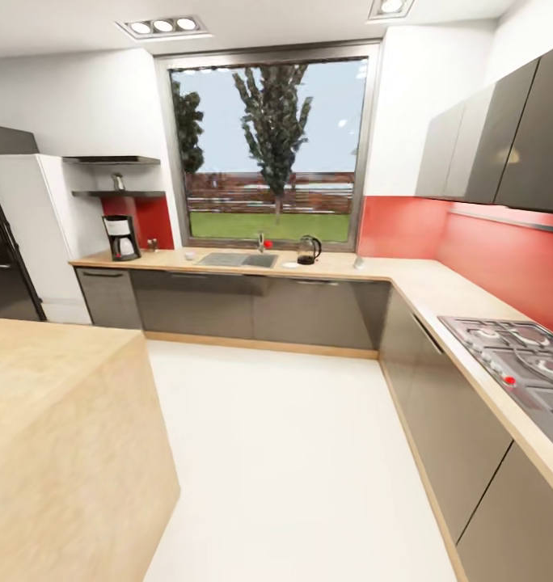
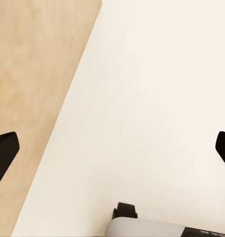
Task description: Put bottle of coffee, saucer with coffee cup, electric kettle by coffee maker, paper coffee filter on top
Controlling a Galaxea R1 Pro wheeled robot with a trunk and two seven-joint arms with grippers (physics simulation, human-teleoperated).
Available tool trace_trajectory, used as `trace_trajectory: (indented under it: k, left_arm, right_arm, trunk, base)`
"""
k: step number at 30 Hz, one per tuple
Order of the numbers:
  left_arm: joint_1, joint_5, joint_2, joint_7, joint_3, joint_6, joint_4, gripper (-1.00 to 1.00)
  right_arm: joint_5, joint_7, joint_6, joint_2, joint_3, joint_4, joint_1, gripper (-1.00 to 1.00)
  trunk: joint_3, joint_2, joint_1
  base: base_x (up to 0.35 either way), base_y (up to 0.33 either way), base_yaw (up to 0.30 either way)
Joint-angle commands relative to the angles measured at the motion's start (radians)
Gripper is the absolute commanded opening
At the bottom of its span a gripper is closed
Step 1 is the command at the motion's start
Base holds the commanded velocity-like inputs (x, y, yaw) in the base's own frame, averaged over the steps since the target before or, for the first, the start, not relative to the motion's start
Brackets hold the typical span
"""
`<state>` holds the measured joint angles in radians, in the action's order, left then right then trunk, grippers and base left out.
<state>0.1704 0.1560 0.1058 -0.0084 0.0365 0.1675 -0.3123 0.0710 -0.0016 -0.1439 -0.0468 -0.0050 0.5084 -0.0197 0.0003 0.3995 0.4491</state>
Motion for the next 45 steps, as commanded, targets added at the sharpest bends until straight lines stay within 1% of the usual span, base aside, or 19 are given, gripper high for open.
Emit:
trace_trajectory:
  k: [1, 4, 14, 45]
  left_arm:
    - [0.0, 0.008, 0.0, -0.001, 0.0, 0.003, 0.001, 1.0]
    - [0.0, 0.008, 0.0, -0.001, 0.0, 0.003, 0.001, 1.0]
    - [0.0, 0.008, 0.0, -0.001, 0.0, 0.003, 0.001, 1.0]
    - [0.0, 0.008, 0.0, 0.001, 0.0, 0.004, 0.0, 1.0]
  right_arm:
    - [0.007, 0.001, -0.003, 0.0, 0.0, 0.0, 0.0, 1.0]
    - [0.008, 0.003, -0.003, -0.001, 0.0, 0.001, 0.0, 1.0]
    - [0.007, 0.003, -0.003, -0.001, 0.0, 0.0, 0.0, 1.0]
    - [0.007, -0.001, -0.005, -0.001, 0.006, -0.002, 0.0, 1.0]
  trunk:
    - [0.0, 0.0, 0.001]
    - [0.0, 0.0, 0.001]
    - [0.0, 0.0, 0.001]
    - [0.0, 0.0, 0.001]
  base:
    - [0.336, 0.0, 0.0]
    - [0.336, 0.0, -0.028]
    - [0.336, 0.0, -0.179]
    - [0.336, 0.0, -0.003]
